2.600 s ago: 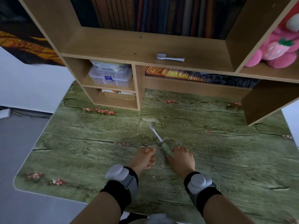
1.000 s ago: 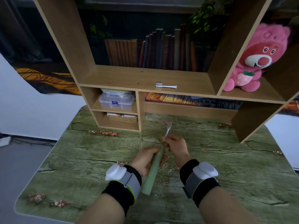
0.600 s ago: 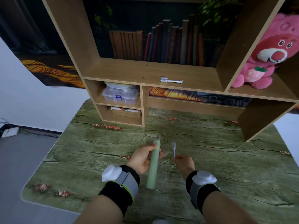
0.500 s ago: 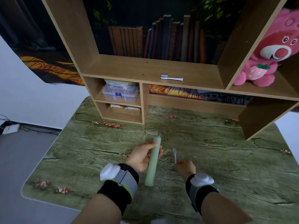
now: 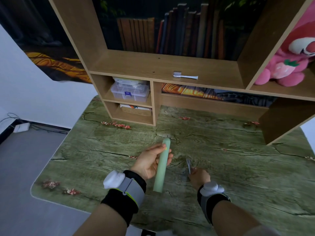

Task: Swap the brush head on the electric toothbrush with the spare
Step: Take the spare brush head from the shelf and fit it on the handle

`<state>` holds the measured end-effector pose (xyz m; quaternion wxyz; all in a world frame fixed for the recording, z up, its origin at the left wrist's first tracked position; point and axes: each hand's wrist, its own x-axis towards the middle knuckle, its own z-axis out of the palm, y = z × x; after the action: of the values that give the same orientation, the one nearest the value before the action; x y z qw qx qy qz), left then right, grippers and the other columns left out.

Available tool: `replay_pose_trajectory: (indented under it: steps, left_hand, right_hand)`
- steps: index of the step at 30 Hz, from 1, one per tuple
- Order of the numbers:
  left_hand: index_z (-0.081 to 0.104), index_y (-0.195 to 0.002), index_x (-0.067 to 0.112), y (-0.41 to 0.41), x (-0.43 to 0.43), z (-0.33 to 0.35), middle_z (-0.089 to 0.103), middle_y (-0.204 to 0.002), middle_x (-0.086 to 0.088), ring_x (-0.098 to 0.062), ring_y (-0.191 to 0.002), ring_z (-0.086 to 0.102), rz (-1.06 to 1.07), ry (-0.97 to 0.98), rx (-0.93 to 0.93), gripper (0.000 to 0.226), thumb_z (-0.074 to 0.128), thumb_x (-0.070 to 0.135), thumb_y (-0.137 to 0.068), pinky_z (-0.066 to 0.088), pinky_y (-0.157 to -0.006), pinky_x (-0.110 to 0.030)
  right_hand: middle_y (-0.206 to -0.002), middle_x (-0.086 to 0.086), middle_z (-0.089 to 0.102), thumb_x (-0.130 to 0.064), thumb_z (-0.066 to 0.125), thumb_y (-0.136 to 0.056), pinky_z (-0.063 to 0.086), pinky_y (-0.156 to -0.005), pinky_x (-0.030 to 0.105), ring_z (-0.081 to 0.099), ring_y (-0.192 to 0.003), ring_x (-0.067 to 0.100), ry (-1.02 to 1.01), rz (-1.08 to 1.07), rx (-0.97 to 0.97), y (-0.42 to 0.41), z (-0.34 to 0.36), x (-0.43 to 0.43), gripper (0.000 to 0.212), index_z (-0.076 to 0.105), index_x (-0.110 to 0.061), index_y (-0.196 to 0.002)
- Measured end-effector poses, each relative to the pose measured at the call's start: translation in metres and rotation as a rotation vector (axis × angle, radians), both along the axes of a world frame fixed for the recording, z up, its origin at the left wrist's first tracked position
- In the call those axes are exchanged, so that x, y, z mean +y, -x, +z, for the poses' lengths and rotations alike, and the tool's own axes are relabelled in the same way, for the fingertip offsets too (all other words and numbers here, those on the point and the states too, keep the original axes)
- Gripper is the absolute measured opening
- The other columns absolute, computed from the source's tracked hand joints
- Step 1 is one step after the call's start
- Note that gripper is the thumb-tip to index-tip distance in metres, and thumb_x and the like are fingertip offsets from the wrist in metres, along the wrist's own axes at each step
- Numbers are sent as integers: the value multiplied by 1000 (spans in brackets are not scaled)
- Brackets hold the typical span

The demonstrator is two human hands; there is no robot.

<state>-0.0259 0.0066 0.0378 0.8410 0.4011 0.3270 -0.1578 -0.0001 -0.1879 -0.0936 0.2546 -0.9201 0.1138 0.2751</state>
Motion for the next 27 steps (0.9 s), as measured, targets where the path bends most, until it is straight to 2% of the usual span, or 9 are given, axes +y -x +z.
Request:
replay_pose_trajectory:
  steps: [3, 5, 7, 9, 12, 16, 20, 23, 27]
  left_hand:
    - [65, -97, 6, 0, 1, -2, 74, -80, -15, -24, -66, 72, -2, -6, -2, 13, 65, 10, -84, 61, -61, -34]
    - [66, -96, 7, -2, 1, -1, 75, -79, -14, -25, -67, 72, 1, -8, -7, 13, 65, 10, -83, 61, -61, -34]
    - [66, -98, 7, -8, 1, 3, 75, -78, -13, -25, -67, 72, -4, -14, -29, 15, 66, 10, -83, 61, -61, -34]
    - [66, -97, 6, -18, 2, 10, 75, -79, -13, -24, -67, 72, -13, -25, -68, 15, 66, 10, -83, 61, -60, -33]
    - [66, -92, 7, -39, 2, 31, 75, -76, -12, -24, -66, 72, -11, -42, -144, 10, 66, 10, -83, 60, -57, -32]
    - [65, -89, 8, -69, 5, 67, 74, -73, -11, -22, -64, 72, -1, -61, -270, 5, 63, 10, -85, 59, -54, -29]
    - [63, -99, 6, -87, 7, 91, 67, -85, -15, -22, -64, 71, 36, -81, -333, 14, 63, 11, -85, 58, -54, -29]
    - [61, -106, 7, -88, 8, 100, 67, -86, -15, -22, -64, 71, 45, -57, -347, 22, 63, 11, -85, 58, -52, -29]
    - [62, -104, 5, -83, 13, 99, 68, -85, -15, -21, -63, 71, 42, -45, -336, 19, 63, 11, -86, 59, -56, -29]
  right_hand:
    - [-92, 19, 70, -21, 55, -91, 45, -70, 32, 65, -86, 33, -55, -19, 5, -2, 2, 1, 23, 71, -4, -89]
    - [-66, 15, 63, -28, 53, -94, 46, -58, 33, 58, -59, 29, -92, -47, -35, -6, 5, 3, 39, 62, -5, -64]
    - [-53, 10, 55, -33, 53, -93, 41, -51, 31, 52, -49, 29, -149, -112, -128, -12, 14, 7, 46, 56, -5, -56]
    - [-49, 3, 46, -21, 53, -87, 31, -48, 28, 40, -46, 23, -196, -140, -220, -24, 31, 13, 35, 47, -9, -54]
    - [-59, 2, 52, -17, 48, -85, 31, -48, 27, 40, -50, 18, -292, -163, -367, -50, 77, 21, 20, 53, -8, -69]
    - [-71, 4, 60, -23, 50, -94, 38, -49, 29, 52, -58, 22, -358, -93, -704, -84, 158, 33, 17, 62, -10, -91]
    - [-94, 12, 68, -20, 52, -94, 49, -77, 41, 58, -88, 30, -315, 14, -1004, -115, 220, 43, 21, 69, -8, -94]
    - [-108, 15, 64, -25, 51, -94, 39, -92, 41, 51, -102, 36, -108, 113, -1037, -140, 244, 51, 27, 68, -10, -109]
    - [-119, 16, 59, -27, 48, -95, 41, -89, 44, 43, -107, 37, 127, 189, -987, -164, 255, 60, 32, 65, -16, -119]
